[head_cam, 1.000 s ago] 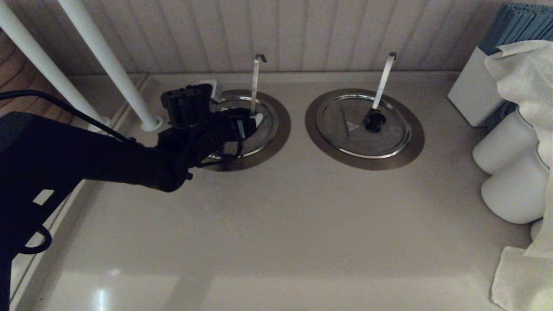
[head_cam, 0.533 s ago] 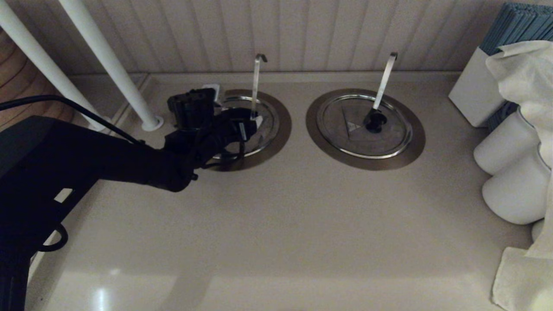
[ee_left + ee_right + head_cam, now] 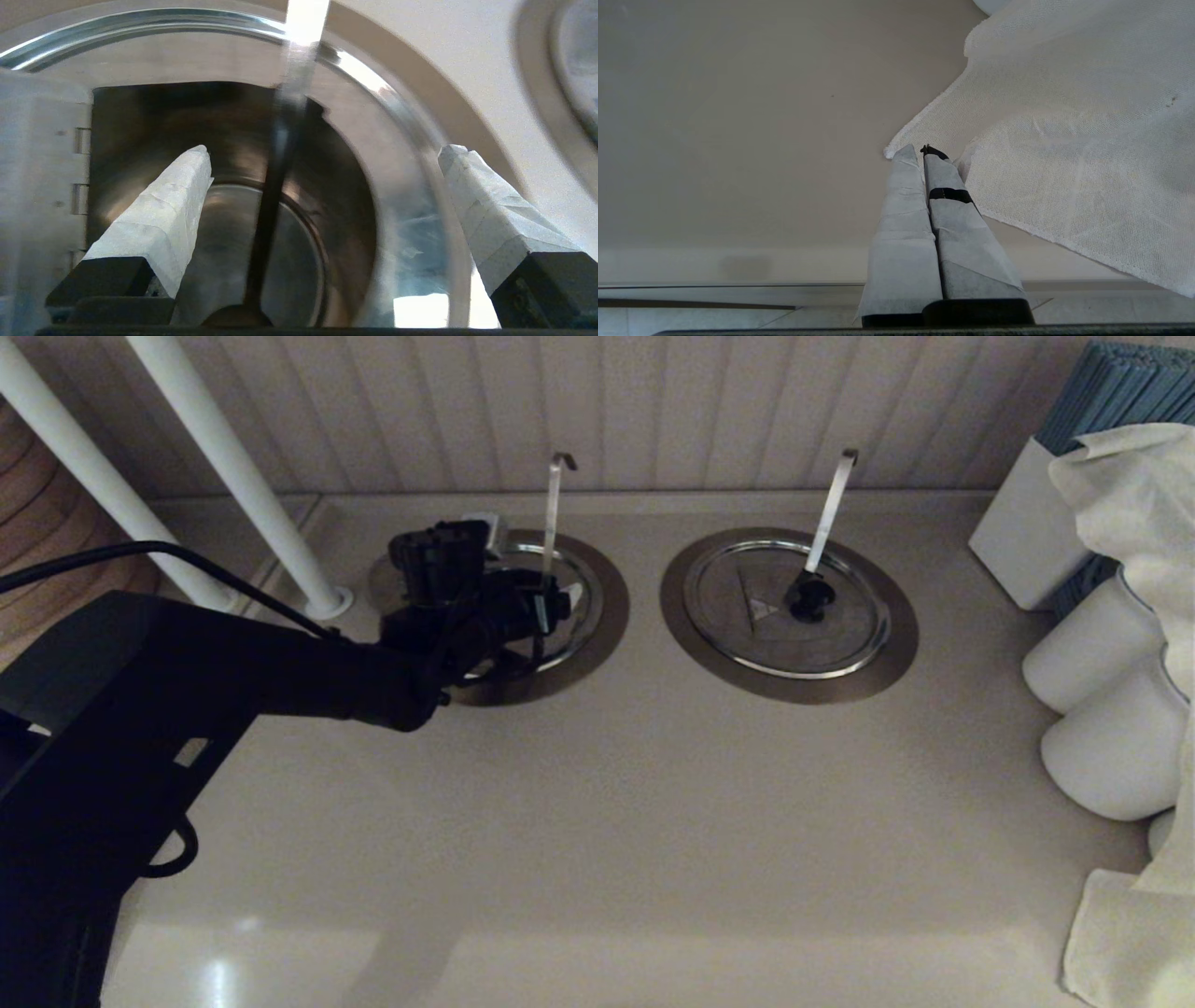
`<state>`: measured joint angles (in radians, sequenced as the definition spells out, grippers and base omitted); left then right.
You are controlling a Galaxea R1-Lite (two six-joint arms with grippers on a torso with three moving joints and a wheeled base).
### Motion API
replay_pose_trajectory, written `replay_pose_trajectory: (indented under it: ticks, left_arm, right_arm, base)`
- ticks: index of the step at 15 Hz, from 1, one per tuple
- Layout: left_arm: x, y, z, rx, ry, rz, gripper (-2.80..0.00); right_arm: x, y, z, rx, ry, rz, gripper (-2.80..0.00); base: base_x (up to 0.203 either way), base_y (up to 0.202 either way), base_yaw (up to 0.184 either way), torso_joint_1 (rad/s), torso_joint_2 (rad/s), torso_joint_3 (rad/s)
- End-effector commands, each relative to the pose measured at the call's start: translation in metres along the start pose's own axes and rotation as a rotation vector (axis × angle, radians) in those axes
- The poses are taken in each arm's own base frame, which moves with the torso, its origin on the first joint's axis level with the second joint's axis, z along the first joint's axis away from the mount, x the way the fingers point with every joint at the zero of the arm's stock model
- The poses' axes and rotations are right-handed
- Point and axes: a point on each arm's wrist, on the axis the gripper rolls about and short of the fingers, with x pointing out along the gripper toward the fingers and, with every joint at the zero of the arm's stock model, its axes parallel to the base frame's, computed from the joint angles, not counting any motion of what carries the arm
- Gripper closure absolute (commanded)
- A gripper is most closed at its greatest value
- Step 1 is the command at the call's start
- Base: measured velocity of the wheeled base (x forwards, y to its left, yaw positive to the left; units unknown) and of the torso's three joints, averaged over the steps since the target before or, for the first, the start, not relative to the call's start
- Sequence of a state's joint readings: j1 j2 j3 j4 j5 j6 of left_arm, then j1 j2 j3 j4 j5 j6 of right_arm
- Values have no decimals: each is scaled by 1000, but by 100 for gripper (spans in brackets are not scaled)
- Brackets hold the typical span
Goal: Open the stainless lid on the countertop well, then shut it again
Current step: Stir with a spoon
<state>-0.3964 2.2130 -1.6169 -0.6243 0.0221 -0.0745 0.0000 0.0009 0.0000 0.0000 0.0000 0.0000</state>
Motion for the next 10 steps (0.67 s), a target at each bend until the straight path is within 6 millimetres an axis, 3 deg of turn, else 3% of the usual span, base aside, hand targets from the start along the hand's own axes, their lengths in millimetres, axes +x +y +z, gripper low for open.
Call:
replay_pose_trajectory:
  ticks: [1,5,10]
  left_arm:
    - [7,0,-11,0,14,-1,-280]
    - [17,0,-24,2,22,2,-280]
    - [40,1,-16,1,-83,29,-280]
  right_arm:
    - [0,0,0,0,1,0,0]
    - [0,0,0,0,1,1,0]
    - [0,0,0,0,1,0,0]
  base:
    - [0,0,0,0,0,0]
    - [0,0,0,0,0,0]
    - [0,0,0,0,0,0]
